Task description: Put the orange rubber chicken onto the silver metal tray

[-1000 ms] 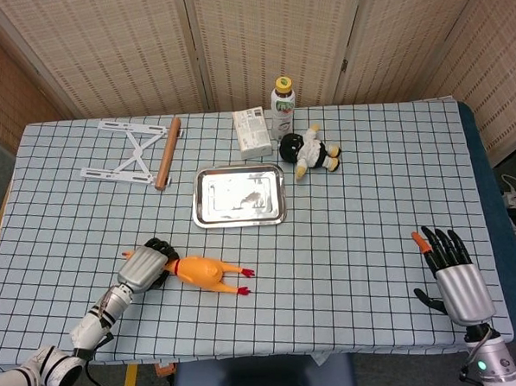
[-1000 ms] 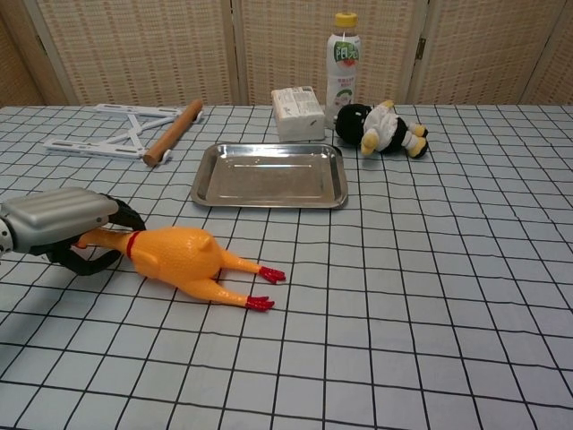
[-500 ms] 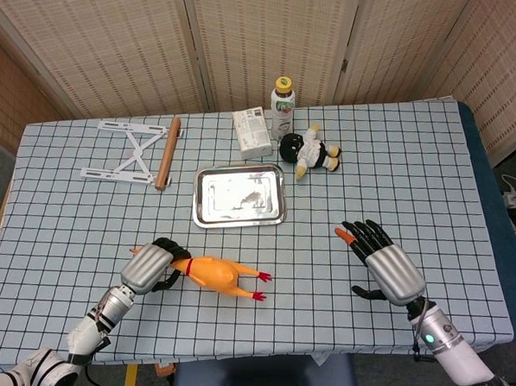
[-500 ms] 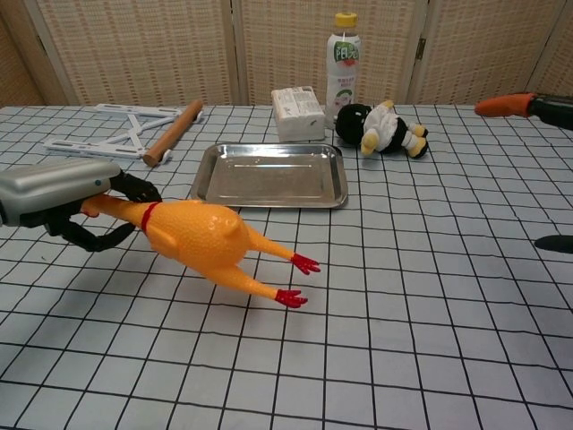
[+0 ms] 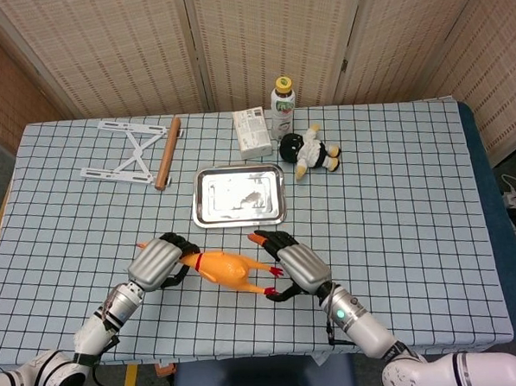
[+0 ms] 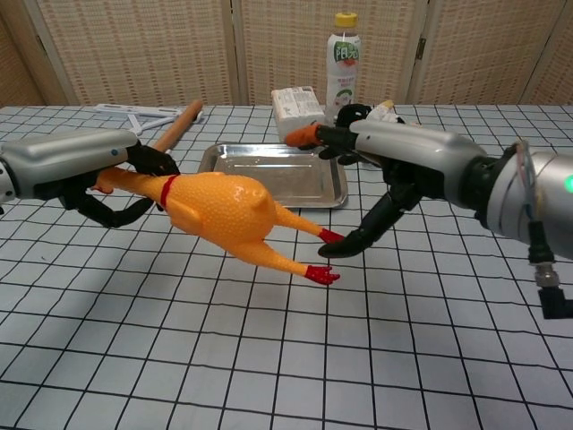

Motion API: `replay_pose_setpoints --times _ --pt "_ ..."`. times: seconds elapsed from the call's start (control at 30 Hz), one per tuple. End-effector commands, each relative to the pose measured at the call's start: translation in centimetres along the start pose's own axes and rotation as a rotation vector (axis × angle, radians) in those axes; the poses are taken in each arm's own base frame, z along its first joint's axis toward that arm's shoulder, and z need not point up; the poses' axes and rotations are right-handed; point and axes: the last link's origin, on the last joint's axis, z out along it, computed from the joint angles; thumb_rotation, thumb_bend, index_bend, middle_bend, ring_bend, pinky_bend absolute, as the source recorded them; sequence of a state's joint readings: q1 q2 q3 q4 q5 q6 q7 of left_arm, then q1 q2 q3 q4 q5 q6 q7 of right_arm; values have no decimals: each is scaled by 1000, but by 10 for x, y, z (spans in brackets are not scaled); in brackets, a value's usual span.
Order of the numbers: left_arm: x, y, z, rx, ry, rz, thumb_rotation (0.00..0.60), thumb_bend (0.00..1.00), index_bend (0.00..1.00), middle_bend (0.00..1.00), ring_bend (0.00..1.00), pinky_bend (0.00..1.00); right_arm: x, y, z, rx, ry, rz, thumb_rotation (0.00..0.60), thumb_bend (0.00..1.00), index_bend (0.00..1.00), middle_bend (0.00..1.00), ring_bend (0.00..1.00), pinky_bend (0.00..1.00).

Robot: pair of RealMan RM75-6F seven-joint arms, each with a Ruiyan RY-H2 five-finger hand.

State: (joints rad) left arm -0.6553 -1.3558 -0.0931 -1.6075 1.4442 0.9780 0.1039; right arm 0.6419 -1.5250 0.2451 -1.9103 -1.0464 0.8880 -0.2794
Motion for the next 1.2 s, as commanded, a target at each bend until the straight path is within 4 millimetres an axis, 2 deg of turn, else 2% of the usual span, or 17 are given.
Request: replay_pose_setpoints --times 0.03,0.23,0.3,0.33,0.37,0.4,0.47,0.53,0.57,0.63,0.7,0.93,1.03,1.1,1.13,1.17,1.2 --pt "1 0 2 6 2 0 600 857 774 435 310 276 -9 -14 17 9 -39 44 600 116 0 0 0 0" --pt "3 5 2 0 4 -8 600 857 777 436 310 278 -19 -22 43 -17 -27 83 600 116 0 0 0 3" --pt "4 8 1 -6 6 -14 600 856 780 437 310 279 -21 -25 49 -21 11 77 600 119 13 0 3 90" --pt "5 9 1 -8 6 -15 600 856 780 437 310 279 -21 -26 51 -19 30 79 600 128 93 26 45 240" --pt "6 10 1 -11 7 -15 600 855 780 437 310 279 -23 -27 52 -17 46 81 600 148 227 97 131 409" --pt "7 10 1 -13 8 -13 600 854 780 438 310 279 -24 -28 53 -13 59 83 600 172 372 185 245 553" --pt "8 11 0 -14 10 -11 600 855 780 438 310 279 -26 -29 52 -8 65 84 600 245 693 430 549 830" --pt "9 11 0 -11 11 -14 600 855 780 438 310 278 -27 -29 50 -3 77 66 600 302 876 569 712 964" --pt "9 10 1 -10 11 -16 600 854 780 438 310 278 -27 -30 49 0 79 66 600 326 936 612 758 991" --pt "9 10 0 -8 8 -23 600 854 781 437 310 278 -27 -29 48 -2 68 81 600 361 992 658 809 1000" --pt "10 9 0 -6 1 -38 600 855 781 438 310 278 -23 -29 47 -3 66 99 600 386 1000 675 830 1000" --pt "14 10 -2 -9 3 -45 600 856 780 439 310 277 -18 -30 44 13 99 105 600 474 1000 721 893 1000" --pt "14 11 -2 -11 4 -46 600 855 781 438 309 277 -18 -30 42 31 112 97 600 467 967 709 826 994" --pt "15 11 -2 -9 5 -46 600 854 781 438 310 277 -20 -25 37 37 51 49 600 394 655 505 530 771" --pt "15 11 -2 -8 6 -48 600 853 781 438 310 277 -19 -23 36 39 22 22 600 336 367 294 298 541" --pt "16 11 -1 -7 6 -53 600 853 781 438 310 276 -17 -22 36 42 4 -1 600 288 140 116 117 292" --pt "17 10 -1 -7 4 -61 600 853 781 438 310 277 -14 -22 35 51 -10 -13 600 250 18 17 18 122"
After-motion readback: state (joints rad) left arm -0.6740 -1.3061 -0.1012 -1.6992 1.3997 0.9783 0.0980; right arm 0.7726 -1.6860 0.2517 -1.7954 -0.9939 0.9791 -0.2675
